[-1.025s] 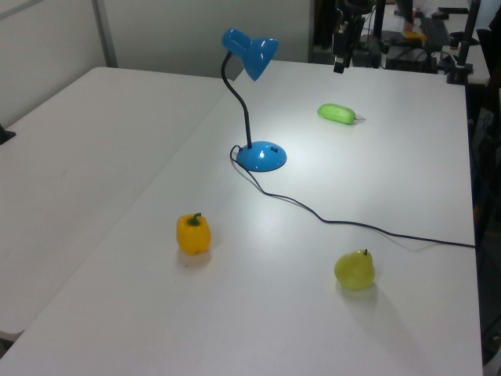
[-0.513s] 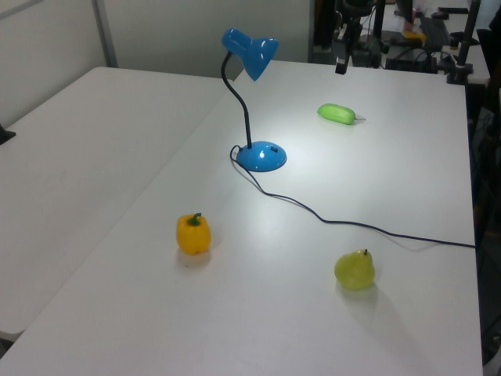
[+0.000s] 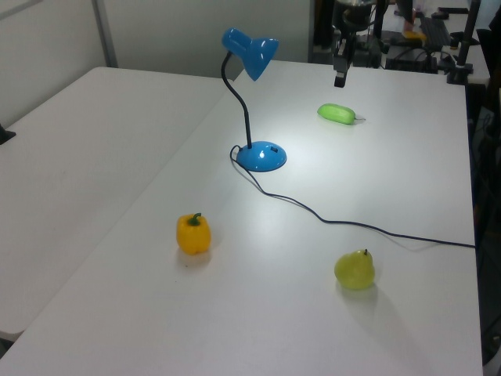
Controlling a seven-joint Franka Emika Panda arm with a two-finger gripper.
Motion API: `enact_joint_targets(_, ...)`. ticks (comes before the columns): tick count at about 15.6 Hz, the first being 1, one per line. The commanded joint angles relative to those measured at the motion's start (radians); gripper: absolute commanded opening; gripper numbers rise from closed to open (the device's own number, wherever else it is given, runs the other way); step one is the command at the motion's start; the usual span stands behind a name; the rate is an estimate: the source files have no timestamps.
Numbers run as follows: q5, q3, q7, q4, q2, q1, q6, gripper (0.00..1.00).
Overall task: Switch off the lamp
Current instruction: 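Move the gripper down toward the switch on the blue lamp's base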
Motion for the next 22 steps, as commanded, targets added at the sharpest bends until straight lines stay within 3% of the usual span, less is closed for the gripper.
enact_joint_targets(1,0.002,-0.017,-0.129,-0.032,0.024,-0.016,0.061,0.0)
enact_joint_targets(5,-0.035,-0.018,-0.134,-0.081,0.087,-0.025,0.215,0.0)
enact_joint_targets(11,-0.031,-0.026,-0.12,-0.12,0.201,-0.042,0.511,0.0)
enact_joint_targets(17,-0.02,-0.024,-0.12,-0.281,0.219,-0.05,0.847,0.0)
enact_joint_targets(22,0.006,-0.024,-0.117,-0.281,0.308,-0.048,1.021,0.0)
